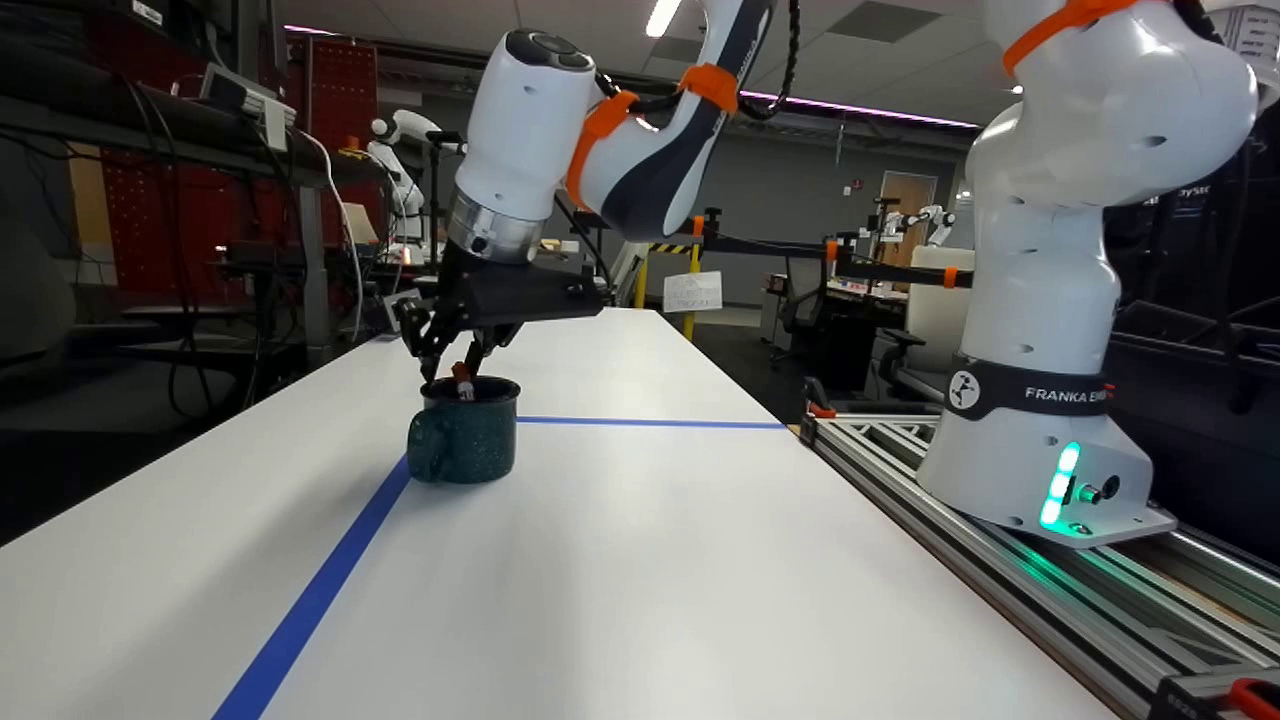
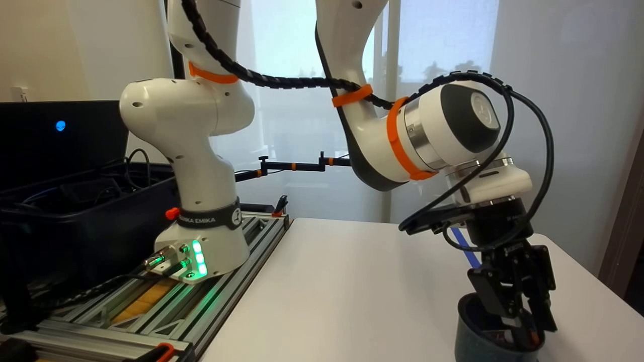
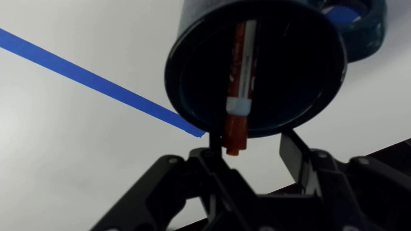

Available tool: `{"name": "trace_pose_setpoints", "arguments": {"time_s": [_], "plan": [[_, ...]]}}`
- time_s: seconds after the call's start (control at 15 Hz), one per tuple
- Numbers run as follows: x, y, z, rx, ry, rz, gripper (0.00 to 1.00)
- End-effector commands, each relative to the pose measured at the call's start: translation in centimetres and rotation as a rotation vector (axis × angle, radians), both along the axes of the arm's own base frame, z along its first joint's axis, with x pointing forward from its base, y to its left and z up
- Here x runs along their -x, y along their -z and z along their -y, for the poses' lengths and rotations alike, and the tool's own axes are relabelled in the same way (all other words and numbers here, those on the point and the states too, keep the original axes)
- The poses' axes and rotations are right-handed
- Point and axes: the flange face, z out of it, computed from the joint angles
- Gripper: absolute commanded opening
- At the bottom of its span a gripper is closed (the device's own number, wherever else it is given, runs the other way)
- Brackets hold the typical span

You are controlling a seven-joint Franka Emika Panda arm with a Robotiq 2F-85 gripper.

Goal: Remove the marker from the mug

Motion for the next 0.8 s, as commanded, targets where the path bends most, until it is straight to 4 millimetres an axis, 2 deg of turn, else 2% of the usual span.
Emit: {"name": "trace_pose_setpoints", "arguments": {"time_s": [0.0,0.07,0.2,0.27,0.53,0.73], "plan": [[-0.3,-0.1,-0.3,0.03,-0.022,0.004,0.34],[-0.3,-0.1,-0.4,0.03,-0.023,0.004,0.22],[-0.2,-0.1,-0.5,0.03,-0.025,0.004,0.17],[-0.2,-0.1,-0.5,0.031,-0.025,0.004,0.06],[0.1,-0.7,-0.8,0.035,-0.019,0.01,0.05],[0.3,-2.2,-1.7,0.043,-0.02,0.023,0.05]]}}
